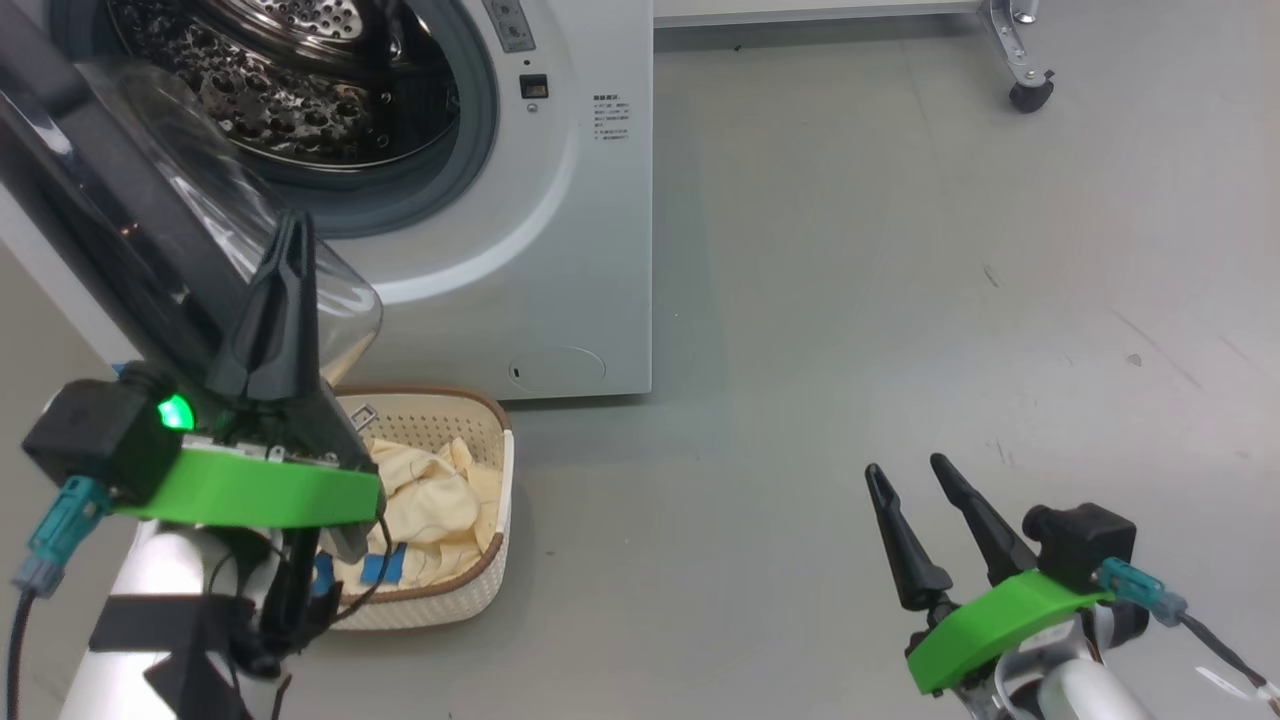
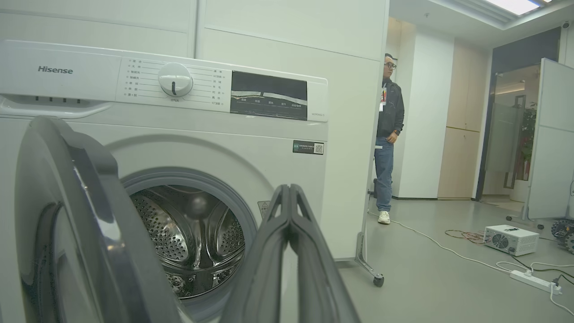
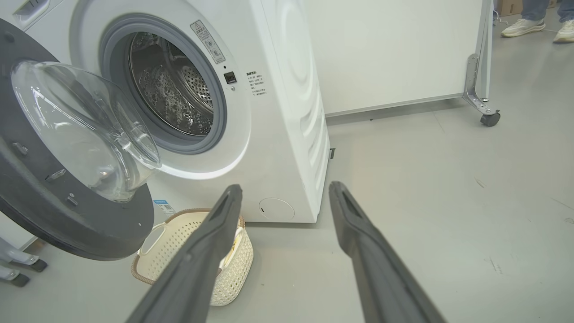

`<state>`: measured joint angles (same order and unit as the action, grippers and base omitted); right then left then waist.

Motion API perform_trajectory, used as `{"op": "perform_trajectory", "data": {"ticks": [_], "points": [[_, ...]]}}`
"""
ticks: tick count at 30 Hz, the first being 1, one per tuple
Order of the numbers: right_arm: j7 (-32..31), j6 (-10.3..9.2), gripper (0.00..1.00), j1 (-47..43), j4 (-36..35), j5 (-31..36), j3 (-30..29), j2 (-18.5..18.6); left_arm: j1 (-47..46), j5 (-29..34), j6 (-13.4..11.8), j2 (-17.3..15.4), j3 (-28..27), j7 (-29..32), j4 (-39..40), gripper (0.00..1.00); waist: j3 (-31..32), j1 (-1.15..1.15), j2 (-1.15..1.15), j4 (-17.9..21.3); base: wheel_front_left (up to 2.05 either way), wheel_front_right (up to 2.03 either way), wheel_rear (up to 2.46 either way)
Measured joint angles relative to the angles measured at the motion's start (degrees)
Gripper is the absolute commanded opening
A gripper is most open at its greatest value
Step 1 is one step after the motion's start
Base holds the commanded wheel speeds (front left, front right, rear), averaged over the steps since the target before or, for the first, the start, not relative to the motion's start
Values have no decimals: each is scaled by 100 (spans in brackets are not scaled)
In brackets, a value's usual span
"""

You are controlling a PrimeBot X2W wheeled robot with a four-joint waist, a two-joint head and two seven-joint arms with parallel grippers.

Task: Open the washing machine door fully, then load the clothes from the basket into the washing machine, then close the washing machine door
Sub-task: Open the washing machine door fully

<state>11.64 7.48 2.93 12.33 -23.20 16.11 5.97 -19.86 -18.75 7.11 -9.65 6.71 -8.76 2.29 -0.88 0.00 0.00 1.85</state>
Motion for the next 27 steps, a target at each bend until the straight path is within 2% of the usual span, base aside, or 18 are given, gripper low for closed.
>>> {"op": "perform_trajectory", "data": {"ticks": [13,27], "points": [[55,0,100,34,96,0,12,-57,11,-272,0,-2,703,334,-748,0,-40,0,0,84,0,0,0],[103,0,100,104,188,1,58,-60,-39,-387,0,-58,935,533,-2161,0,-44,0,0,186,0,0,0]]}}
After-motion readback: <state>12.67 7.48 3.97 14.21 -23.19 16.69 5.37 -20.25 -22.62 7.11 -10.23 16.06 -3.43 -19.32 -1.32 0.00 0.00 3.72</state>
